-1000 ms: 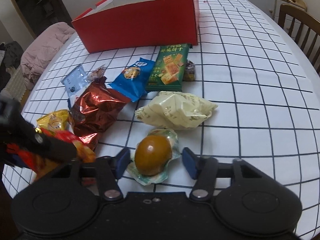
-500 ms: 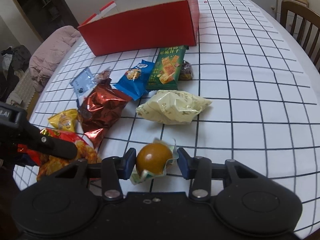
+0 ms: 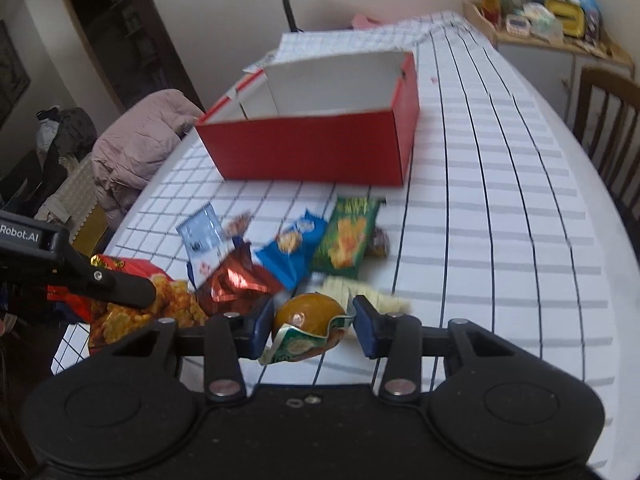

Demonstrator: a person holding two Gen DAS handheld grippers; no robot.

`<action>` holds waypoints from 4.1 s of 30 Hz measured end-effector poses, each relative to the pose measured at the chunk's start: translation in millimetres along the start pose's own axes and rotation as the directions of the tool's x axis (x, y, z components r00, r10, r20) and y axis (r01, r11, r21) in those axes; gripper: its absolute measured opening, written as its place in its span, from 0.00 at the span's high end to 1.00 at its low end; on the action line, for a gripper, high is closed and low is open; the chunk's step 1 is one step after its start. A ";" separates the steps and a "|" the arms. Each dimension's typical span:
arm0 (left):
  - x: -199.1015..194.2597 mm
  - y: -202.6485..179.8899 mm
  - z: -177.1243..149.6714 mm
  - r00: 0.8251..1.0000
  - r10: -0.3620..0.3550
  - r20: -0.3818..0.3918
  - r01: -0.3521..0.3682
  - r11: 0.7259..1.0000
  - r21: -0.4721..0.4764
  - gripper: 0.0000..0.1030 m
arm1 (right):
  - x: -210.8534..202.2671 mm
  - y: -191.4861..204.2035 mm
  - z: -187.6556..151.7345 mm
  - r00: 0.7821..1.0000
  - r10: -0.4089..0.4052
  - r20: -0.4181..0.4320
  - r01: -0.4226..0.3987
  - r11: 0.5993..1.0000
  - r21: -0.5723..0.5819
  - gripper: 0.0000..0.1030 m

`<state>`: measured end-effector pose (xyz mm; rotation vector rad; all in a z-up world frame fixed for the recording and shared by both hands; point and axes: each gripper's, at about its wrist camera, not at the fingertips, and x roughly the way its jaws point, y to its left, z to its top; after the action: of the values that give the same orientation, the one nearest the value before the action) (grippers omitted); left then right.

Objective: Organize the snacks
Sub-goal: 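Carry the red bag and egg into the box and open both tools, then withdraw both tools from the box back toward the snack pile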

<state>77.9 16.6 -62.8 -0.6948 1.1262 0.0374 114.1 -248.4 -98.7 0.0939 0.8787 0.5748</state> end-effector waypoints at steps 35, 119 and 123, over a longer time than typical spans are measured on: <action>31.0 -58.3 220.9 0.981 0.081 0.178 -0.132 0.946 0.297 0.42 | 100.9 -0.7 184.6 0.990 -0.118 0.078 0.120 0.992 -0.026 0.60; -12.5 -67.4 123.7 0.972 0.038 0.231 -0.144 0.877 0.459 0.17 | 5.5 14.3 126.5 0.988 -0.013 0.153 0.027 0.996 -0.086 0.00; -22.4 -53.7 103.5 0.972 0.018 0.235 -0.122 0.891 0.438 0.11 | -2.7 14.1 109.7 0.988 -0.001 0.158 0.014 0.997 -0.081 0.00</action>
<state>171.6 35.7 7.7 -0.2251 0.8948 -0.0805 188.8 -221.1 -21.8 0.0610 0.7010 0.5875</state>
